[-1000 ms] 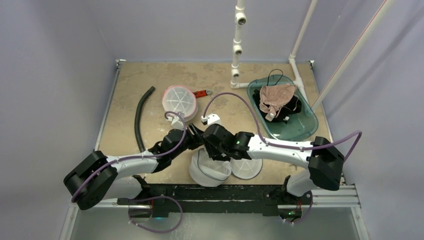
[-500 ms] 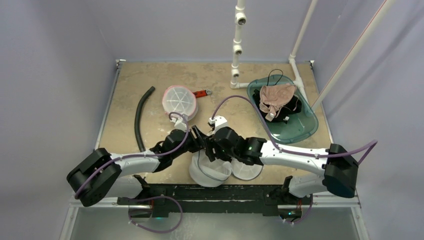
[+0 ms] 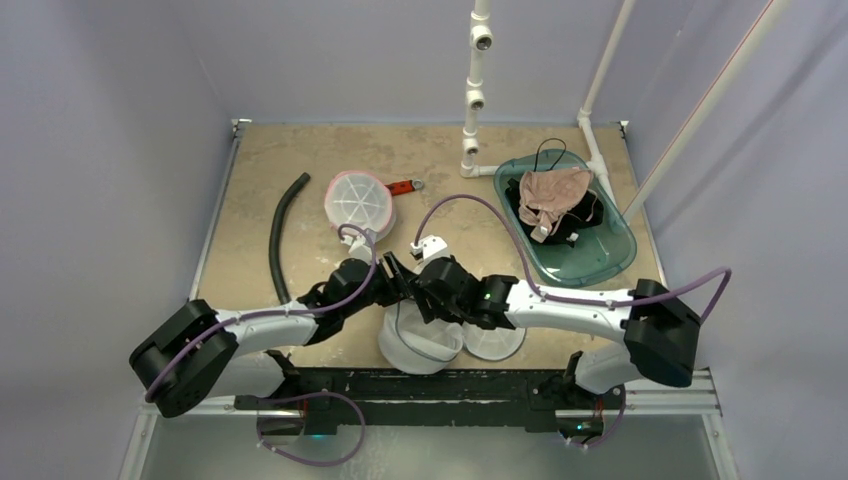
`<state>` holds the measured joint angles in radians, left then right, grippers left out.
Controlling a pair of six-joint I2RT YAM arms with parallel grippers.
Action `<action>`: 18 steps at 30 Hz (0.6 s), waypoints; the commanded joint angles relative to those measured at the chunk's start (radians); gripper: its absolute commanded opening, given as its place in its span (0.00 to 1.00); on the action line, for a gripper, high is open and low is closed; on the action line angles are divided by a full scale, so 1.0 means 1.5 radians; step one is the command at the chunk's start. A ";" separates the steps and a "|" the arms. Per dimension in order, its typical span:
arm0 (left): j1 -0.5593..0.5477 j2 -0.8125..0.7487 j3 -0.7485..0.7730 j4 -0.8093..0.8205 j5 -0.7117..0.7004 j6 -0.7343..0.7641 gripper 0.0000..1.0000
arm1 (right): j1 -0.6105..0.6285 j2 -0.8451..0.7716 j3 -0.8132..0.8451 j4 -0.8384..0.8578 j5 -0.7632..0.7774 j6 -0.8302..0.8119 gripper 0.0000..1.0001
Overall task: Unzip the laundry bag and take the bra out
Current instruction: Pick up the bra from the laundry bag.
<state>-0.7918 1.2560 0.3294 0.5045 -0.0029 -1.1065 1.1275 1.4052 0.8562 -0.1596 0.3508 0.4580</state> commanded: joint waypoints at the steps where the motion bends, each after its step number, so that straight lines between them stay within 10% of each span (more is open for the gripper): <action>1: 0.006 -0.014 0.022 -0.003 0.003 0.019 0.55 | 0.004 0.019 0.008 0.005 0.018 -0.033 0.64; 8: 0.006 -0.018 0.029 -0.016 0.003 0.027 0.55 | 0.004 0.037 -0.001 0.015 0.003 -0.038 0.51; 18: 0.006 -0.054 0.044 -0.066 -0.018 0.043 0.55 | 0.004 0.010 -0.005 -0.011 0.051 -0.026 0.01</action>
<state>-0.7872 1.2190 0.3462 0.4309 -0.0071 -1.0794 1.1275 1.4658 0.8558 -0.1547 0.3775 0.4202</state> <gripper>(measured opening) 0.551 0.096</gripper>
